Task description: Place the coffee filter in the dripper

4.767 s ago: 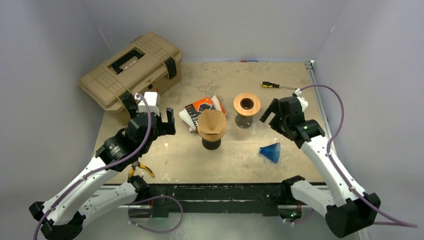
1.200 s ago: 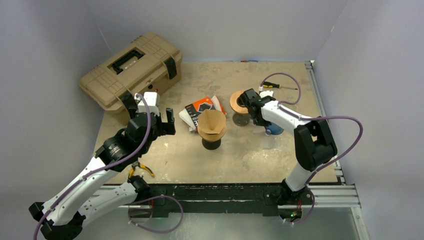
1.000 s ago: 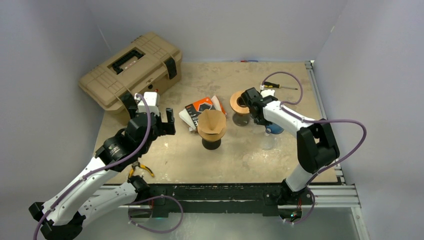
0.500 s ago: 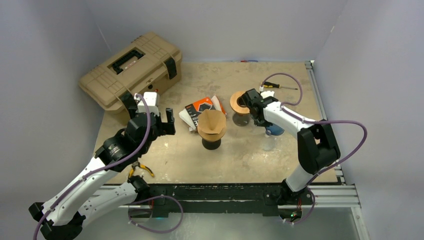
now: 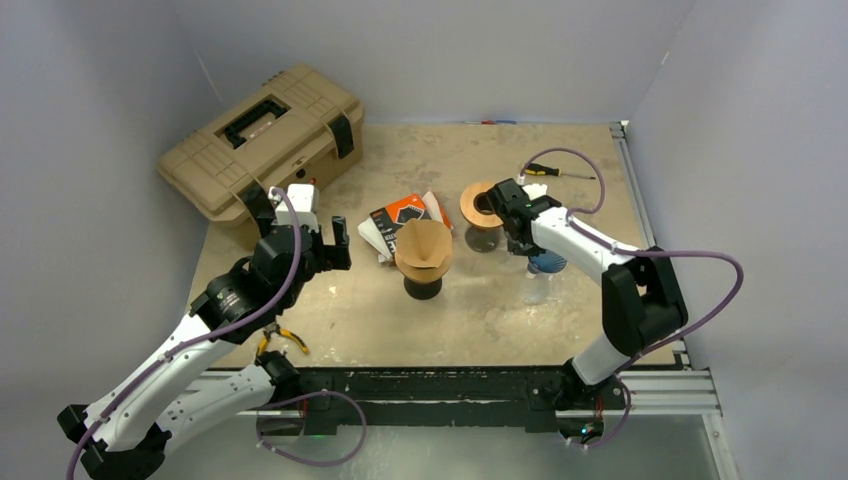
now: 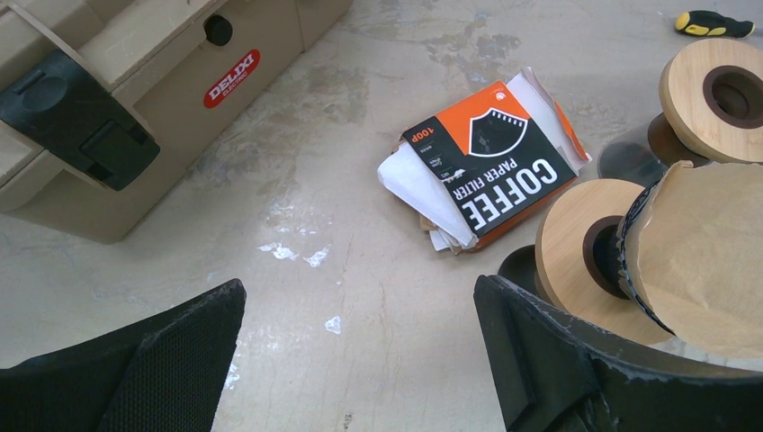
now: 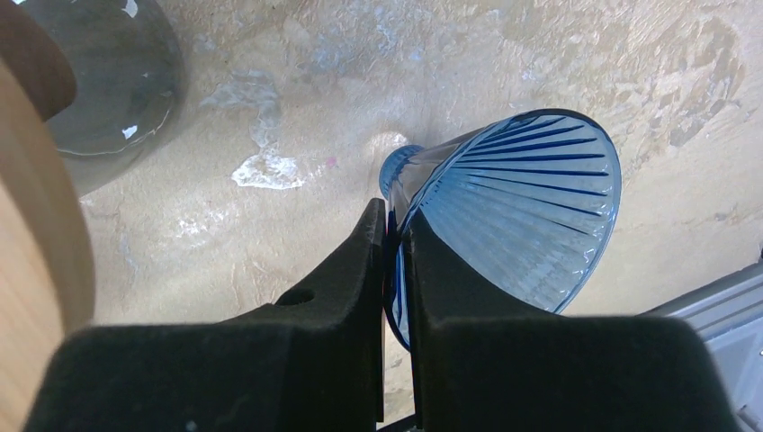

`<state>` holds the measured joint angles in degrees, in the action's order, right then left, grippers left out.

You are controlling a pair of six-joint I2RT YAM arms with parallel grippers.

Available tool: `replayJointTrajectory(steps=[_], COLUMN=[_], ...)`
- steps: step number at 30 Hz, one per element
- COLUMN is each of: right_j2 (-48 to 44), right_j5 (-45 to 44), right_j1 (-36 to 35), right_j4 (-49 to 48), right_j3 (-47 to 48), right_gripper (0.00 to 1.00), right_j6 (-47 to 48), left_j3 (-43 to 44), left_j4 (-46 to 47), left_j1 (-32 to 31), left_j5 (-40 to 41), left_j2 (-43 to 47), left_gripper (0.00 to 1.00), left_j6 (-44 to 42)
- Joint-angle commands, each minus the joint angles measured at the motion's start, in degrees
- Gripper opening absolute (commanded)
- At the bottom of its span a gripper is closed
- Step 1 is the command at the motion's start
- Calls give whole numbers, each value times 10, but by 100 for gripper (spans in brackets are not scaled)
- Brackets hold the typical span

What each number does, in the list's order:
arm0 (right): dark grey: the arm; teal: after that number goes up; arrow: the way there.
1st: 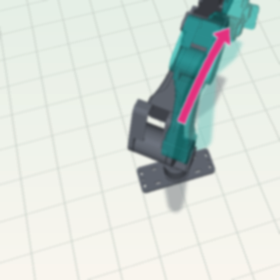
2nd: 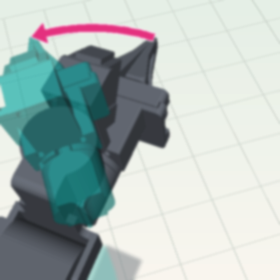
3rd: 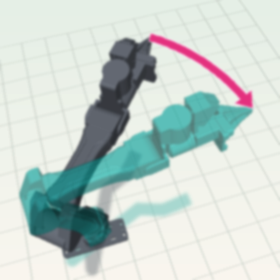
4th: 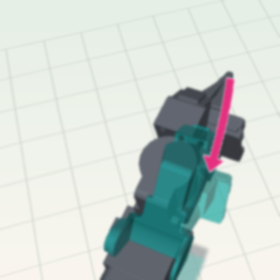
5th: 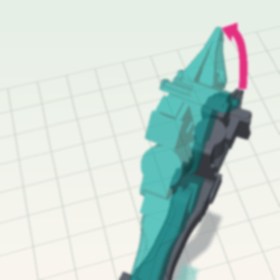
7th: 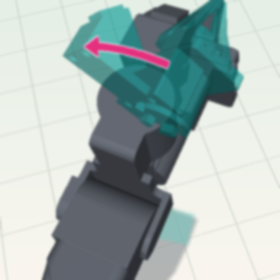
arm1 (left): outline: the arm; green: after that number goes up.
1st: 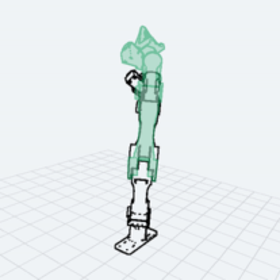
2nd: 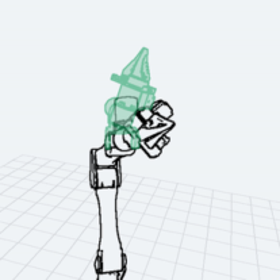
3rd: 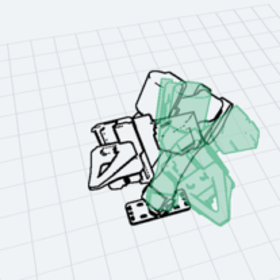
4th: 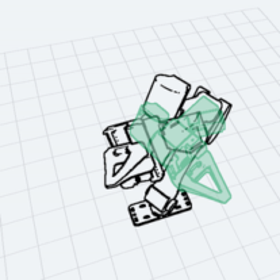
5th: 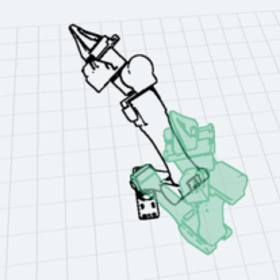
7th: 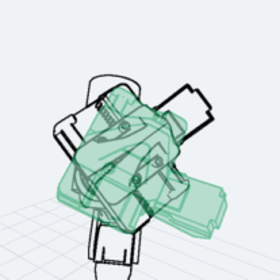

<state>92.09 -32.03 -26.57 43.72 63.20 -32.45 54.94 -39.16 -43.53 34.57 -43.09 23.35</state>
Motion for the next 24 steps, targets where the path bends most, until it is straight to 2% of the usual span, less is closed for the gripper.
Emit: replayJointTrajectory(steps=[1, 16, 17, 18, 20, 24], right_j2=[-21, -14, -15, -15, -18, -27], right_j5=[-1, -7, -6, -3, -2, -6], right_j1=[1, 0, 0, 1, 0, 0], right_j4=[-8, -6, -7, -9, -9, -1], right_j3=[0, -4, -5, -6, -6, 3], right_gripper=[11, 14, 21, 34, 38, 38], right_j6=[13, 18, 18, 20, 19, 17], left_j3=[8, 8, 8, 8, 8, 8], left_j4=[3, 3, 3, 3, 3, 3], left_j1=[-1, -1, -1, -1, -1, -1], left_j5=[-4, -3, -3, -3, -3, -3], left_j2=[4, 6, 6, 6, 6, 6], left_gripper=[99, 99, 99, 99, 99, 99], left_j6=[-2, -2, -2, -2, -2, -2])
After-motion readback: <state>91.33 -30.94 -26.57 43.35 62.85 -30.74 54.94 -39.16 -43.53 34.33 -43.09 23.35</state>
